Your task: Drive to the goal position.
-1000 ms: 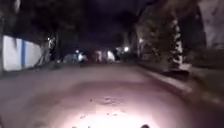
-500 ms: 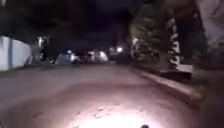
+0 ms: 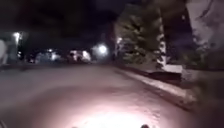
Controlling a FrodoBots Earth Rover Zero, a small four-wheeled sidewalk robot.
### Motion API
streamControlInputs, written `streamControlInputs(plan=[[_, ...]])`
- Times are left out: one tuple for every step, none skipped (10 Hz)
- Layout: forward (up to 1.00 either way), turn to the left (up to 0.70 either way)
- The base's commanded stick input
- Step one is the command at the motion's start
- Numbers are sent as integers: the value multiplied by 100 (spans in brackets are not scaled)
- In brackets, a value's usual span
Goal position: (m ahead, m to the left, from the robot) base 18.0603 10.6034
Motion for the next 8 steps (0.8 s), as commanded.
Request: streamControlInputs(plan=[[70,0],[70,0],[70,0],[70,0],[70,0],[70,0],[70,0],[70,0]])
